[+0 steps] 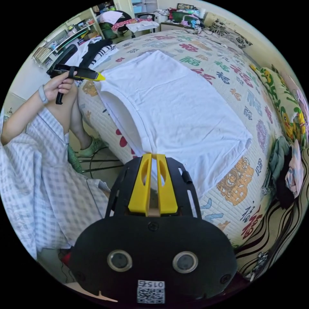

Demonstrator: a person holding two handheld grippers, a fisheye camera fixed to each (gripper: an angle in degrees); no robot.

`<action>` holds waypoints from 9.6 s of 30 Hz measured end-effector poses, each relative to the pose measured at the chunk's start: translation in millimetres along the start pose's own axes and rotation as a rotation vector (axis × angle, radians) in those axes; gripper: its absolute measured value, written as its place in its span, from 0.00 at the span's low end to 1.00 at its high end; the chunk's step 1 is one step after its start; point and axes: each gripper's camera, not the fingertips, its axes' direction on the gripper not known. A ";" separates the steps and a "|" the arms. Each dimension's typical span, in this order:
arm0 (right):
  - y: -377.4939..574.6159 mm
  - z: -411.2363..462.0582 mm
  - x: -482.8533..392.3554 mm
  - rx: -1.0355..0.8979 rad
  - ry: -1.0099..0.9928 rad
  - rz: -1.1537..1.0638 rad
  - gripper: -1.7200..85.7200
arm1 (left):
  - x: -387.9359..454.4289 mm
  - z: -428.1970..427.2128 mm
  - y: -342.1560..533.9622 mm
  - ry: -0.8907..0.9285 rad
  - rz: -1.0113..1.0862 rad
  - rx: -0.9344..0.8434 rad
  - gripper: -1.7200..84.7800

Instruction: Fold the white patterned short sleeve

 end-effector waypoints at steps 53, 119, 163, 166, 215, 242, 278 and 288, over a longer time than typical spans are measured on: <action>-88.6 19.0 402.2 0.347 -0.579 0.996 0.04 | -62.0 -15.4 -215.0 -0.061 -0.084 -0.062 0.05; -663.6 61.8 5.4 -0.260 -0.074 -0.182 0.01 | -88.8 -51.3 193.9 -0.070 -0.186 0.382 0.01; 24.6 -84.8 406.3 0.522 -0.556 0.603 0.03 | 287.0 478.3 168.9 0.100 0.898 -0.329 0.04; 25.7 -92.5 362.7 0.430 -0.555 0.414 0.03 | 253.6 476.9 143.0 0.034 0.747 -0.291 0.03; 79.5 -91.7 500.6 0.258 -0.500 0.621 0.18 | 60.8 468.0 -245.1 -0.080 0.292 -0.155 0.15; 134.0 -146.4 417.4 0.499 -0.623 0.227 0.03 | 70.9 336.8 -188.3 0.245 0.835 -0.157 0.03; 174.7 -31.3 277.8 0.097 -0.564 0.266 0.01 | 44.4 400.2 5.0 -0.088 0.723 -0.452 0.01; 224.7 -58.9 378.9 0.415 -0.608 0.651 0.12 | 6.7 349.0 -63.2 0.018 0.421 -0.193 0.13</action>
